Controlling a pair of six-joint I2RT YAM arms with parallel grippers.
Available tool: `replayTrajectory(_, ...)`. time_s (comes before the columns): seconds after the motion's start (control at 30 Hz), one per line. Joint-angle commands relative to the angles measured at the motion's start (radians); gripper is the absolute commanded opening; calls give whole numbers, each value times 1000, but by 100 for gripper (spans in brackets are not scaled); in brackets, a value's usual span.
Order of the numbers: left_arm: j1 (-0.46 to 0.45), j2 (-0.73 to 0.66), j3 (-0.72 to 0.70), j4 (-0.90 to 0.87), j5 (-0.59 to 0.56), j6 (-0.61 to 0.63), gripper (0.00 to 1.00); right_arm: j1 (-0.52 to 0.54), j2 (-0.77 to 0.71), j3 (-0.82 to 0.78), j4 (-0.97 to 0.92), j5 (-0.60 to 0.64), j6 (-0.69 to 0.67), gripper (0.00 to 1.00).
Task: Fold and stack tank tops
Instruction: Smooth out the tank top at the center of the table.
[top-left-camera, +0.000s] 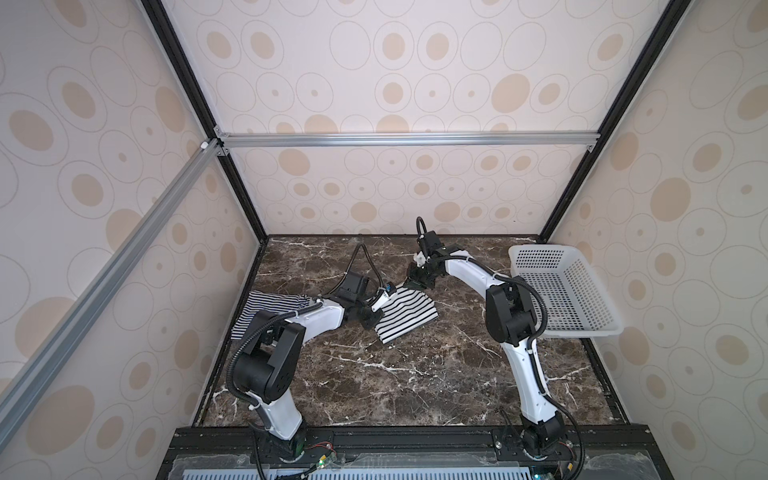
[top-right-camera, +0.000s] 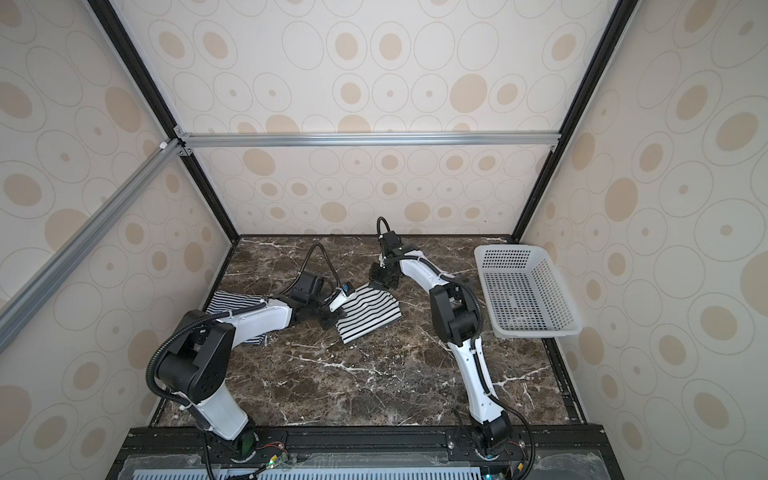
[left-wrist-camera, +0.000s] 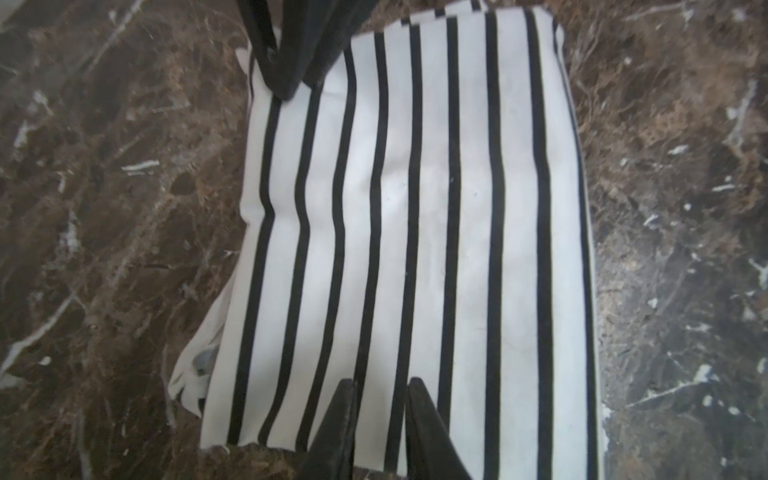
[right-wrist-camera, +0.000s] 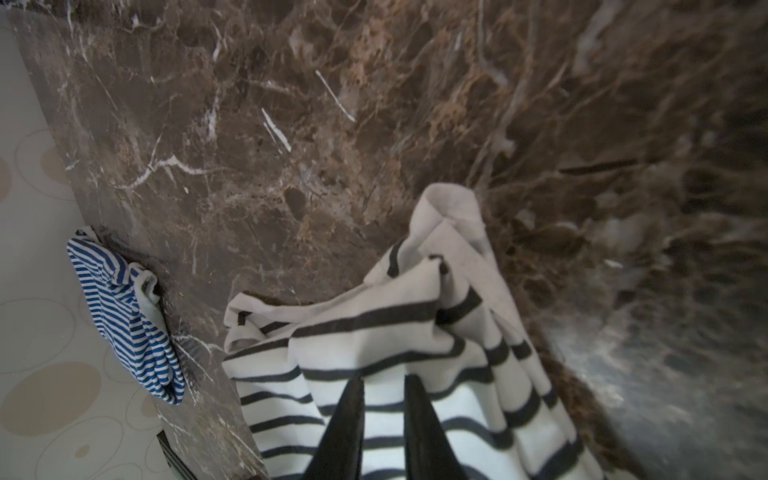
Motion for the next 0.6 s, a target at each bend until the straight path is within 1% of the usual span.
replayTrajectory(0.0,-2,12,-17,-19,-37,-2,22,-8,44,62,-58,16,-5,20)
replayTrajectory(0.1,-2,18,-37,-8,-82,2,22,-16,59,67,-60,21,2,20)
replayTrajectory(0.2,-2,22,-51,-2,-132,5,21,-19,43,55,-68,34,-8,20)
replayTrajectory(0.37,-1,35,-57,-4,-230,16,20,-19,-22,-1,-71,59,-25,20)
replayTrajectory(0.5,7,26,-70,-6,-276,37,19,-15,-79,-53,-87,64,-25,20)
replayTrajectory(0.57,12,17,-78,1,-300,50,19,-6,-127,-107,-74,73,-26,20)
